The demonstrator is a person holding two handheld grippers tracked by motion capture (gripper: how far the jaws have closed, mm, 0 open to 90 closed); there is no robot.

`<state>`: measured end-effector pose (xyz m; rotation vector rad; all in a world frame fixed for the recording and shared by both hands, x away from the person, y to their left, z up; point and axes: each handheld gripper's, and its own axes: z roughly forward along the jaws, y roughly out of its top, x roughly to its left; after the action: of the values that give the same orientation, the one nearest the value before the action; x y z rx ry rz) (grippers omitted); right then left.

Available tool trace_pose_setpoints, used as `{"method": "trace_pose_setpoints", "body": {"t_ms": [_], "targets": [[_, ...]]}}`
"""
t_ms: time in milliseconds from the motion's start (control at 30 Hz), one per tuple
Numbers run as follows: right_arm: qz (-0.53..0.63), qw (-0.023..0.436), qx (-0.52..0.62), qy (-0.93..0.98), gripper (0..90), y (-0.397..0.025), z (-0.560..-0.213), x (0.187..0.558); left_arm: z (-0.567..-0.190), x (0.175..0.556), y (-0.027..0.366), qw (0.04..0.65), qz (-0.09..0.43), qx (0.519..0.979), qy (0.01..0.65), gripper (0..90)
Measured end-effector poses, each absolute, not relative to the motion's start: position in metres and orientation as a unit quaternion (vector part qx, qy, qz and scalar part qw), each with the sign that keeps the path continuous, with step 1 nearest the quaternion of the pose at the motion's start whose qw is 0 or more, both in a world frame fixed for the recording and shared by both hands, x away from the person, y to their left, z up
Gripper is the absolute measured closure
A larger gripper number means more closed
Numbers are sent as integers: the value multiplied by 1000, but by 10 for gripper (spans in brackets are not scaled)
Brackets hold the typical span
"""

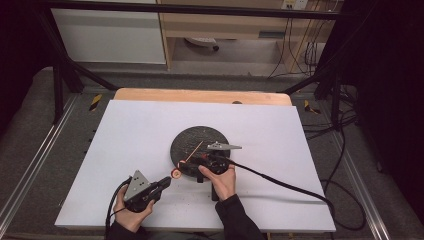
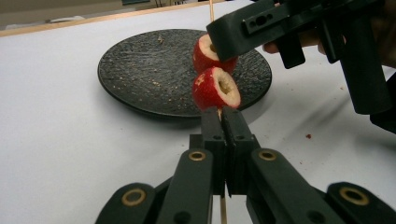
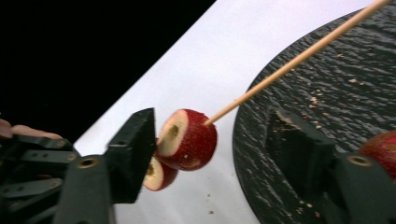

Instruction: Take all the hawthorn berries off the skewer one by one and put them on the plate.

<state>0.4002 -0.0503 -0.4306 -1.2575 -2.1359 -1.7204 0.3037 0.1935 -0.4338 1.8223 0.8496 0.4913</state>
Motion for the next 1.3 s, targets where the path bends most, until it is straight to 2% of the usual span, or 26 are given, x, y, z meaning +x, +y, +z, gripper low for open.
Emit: {"method": "trace_pose_setpoints", "body": {"t_ms": [300, 567, 1033, 1300], "targets": [[-573, 89, -416, -701, 554, -51, -429, 400, -434, 304, 193, 511, 203, 758, 351, 884], [-577, 103, -417, -695, 605, -51, -428, 402, -434, 303, 194, 514, 204, 755, 352, 884], [-585, 98, -413, -691, 614, -53, -425, 403, -434, 303, 195, 528, 205, 746, 351, 885], [-579, 112, -422, -688, 514, -51, -428, 402, -432, 300, 193, 526, 228, 745, 341, 886]]}}
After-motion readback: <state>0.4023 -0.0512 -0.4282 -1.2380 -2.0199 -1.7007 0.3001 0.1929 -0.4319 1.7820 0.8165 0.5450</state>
